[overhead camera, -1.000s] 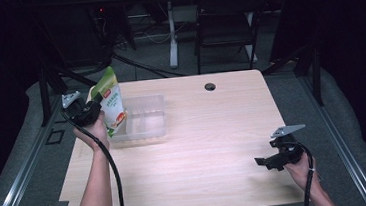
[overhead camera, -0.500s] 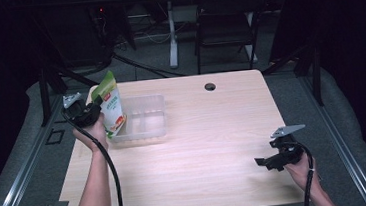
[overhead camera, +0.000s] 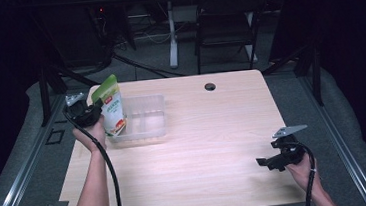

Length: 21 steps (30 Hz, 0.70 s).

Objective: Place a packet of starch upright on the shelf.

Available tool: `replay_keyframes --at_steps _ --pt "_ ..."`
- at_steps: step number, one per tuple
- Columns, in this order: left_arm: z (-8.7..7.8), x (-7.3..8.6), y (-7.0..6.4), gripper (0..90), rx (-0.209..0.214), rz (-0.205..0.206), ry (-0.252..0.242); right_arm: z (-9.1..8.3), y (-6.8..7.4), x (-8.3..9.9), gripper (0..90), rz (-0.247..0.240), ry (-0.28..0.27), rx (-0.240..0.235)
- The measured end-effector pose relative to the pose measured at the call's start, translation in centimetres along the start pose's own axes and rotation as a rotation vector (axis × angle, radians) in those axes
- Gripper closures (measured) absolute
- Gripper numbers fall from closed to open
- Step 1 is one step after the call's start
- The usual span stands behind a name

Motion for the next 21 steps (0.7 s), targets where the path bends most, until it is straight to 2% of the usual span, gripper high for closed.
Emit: replay_keyframes --at_steps 6,12,17,18,21 --pt "0.0 0.7 1.2 89.8 -0.014 -0.029 0.004 -0.2 0.1 0.1 3.3 0.008 -0.004 -0.006" --pt "-0.3 0.9 2.2 89.8 -0.028 -0.049 0.016 0.2 0.4 -0.1 3.3 -0.013 0.008 -0.004" --pt "-0.2 0.8 2.3 89.8 -0.028 -0.051 0.018 -0.1 0.2 0.0 3.3 0.001 0.003 -0.005" --pt "-0.2 0.8 2.3 89.8 -0.036 -0.034 0.027 -0.2 0.2 0.1 3.3 -0.001 0.001 0.001" --pt "-0.2 0.8 2.4 89.8 -0.045 -0.036 0.036 -0.4 0.1 0.1 3.3 0.004 -0.005 0.009"
Point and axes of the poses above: each handheld gripper's, and its own axes: z roughly forward along the jaws, x roughly out of its underside, y roughly to its left, the point moved 9 cm from there along z, roughly forward along the jaws, and after that the axes turned 2 degrees about -z, right-handed, at the moved point
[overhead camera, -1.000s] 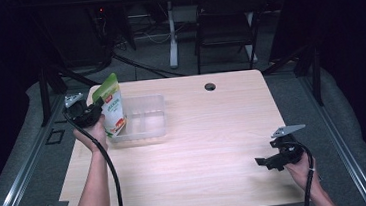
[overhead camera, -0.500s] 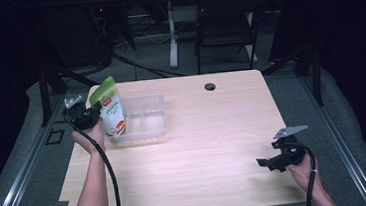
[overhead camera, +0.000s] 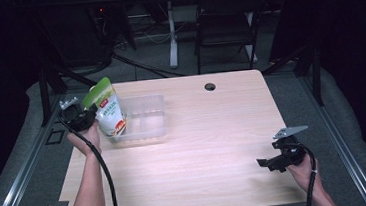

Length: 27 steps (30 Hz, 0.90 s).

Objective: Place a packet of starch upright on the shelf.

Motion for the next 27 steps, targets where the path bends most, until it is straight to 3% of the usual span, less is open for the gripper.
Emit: replay_keyframes --at_steps 5,11,15,16,18,19,21,27 --pt "0.2 0.1 0.6 89.8 -0.01 -0.026 -0.009 0.0 0.0 0.1 3.3 -0.002 0.002 -0.004" --pt "0.2 0.0 0.6 89.1 -0.015 -0.011 0.01 0.0 0.1 0.1 3.3 -0.001 0.011 -0.007" --pt "0.0 0.0 0.7 82.7 -0.016 -0.008 0.014 0.0 0.0 0.1 3.3 -0.005 0.007 -0.002" --pt "0.1 0.0 0.8 69.8 -0.019 -0.012 0.01 0.0 0.0 0.1 3.3 -0.001 0.009 -0.003" --pt "-0.1 -0.1 0.9 55.7 -0.015 -0.014 0.02 0.0 0.0 0.1 3.3 0.0 0.009 -0.003" --pt "-0.1 -0.2 1.0 55.7 -0.025 -0.021 0.016 0.1 0.0 0.1 3.3 0.001 0.005 -0.004" --pt "-0.8 -0.7 1.3 39.3 -0.027 -0.01 0.016 0.1 0.0 0.0 3.3 -0.001 0.003 -0.004" --pt "-2.0 -1.3 1.2 21.9 -0.016 0.028 0.034 0.1 0.1 0.0 3.3 -0.004 0.007 -0.001"
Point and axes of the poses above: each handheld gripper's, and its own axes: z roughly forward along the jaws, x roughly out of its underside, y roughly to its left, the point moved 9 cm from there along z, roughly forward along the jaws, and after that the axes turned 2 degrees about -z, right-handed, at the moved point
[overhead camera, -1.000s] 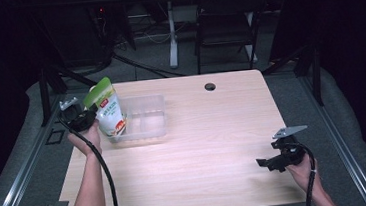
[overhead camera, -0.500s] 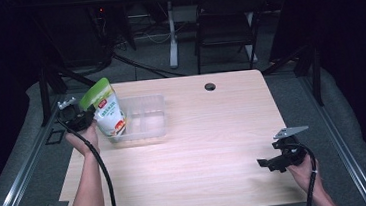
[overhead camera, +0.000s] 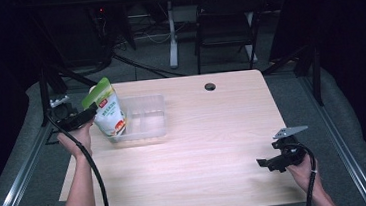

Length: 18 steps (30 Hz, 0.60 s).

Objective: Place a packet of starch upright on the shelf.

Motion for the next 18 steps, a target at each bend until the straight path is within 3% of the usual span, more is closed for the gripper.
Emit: replay_keyframes --at_steps 9,13,16,18 --pt "-3.5 -0.4 -1.2 11.4 0.069 0.075 0.084 0.0 0.0 -0.1 3.3 -0.001 -0.004 -0.001" --pt "-5.2 -0.5 -2.1 8.5 0.115 0.092 0.097 0.0 0.0 -0.1 3.3 -0.003 -0.007 -0.001" --pt "-6.6 -0.2 -2.6 7.3 0.114 0.142 0.102 0.0 0.0 -0.1 3.3 -0.002 -0.005 0.002" --pt "-7.4 0.2 -2.9 7.2 0.13 0.153 0.105 0.0 0.0 -0.1 3.3 -0.007 -0.007 0.002"
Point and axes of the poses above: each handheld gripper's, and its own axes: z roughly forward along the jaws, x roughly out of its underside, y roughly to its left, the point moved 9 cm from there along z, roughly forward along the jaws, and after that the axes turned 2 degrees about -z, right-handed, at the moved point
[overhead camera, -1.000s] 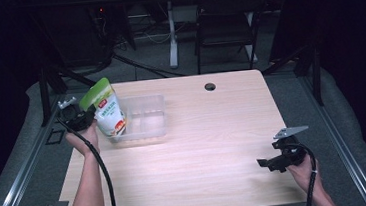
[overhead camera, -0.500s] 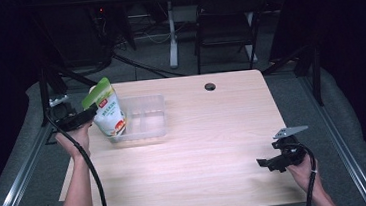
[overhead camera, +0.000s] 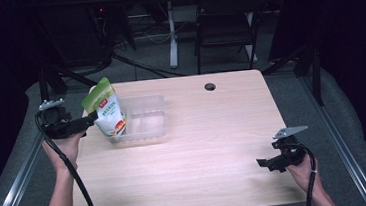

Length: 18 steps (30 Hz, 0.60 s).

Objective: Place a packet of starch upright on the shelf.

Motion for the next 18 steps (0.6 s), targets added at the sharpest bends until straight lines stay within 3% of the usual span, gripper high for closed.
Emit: replay_keyframes --at_steps 5,10,18 --pt "-2.0 1.4 -0.6 5.9 -0.005 0.046 0.005 0.0 0.0 0.0 3.3 0.003 0.001 0.0" --pt "-3.5 3.5 -1.1 4.2 -0.004 0.061 0.022 0.0 0.2 0.0 3.3 0.003 0.0 -0.002" --pt "-4.6 7.0 -2.2 3.0 -0.008 0.119 0.068 0.1 0.2 0.0 3.3 0.005 0.001 -0.003"
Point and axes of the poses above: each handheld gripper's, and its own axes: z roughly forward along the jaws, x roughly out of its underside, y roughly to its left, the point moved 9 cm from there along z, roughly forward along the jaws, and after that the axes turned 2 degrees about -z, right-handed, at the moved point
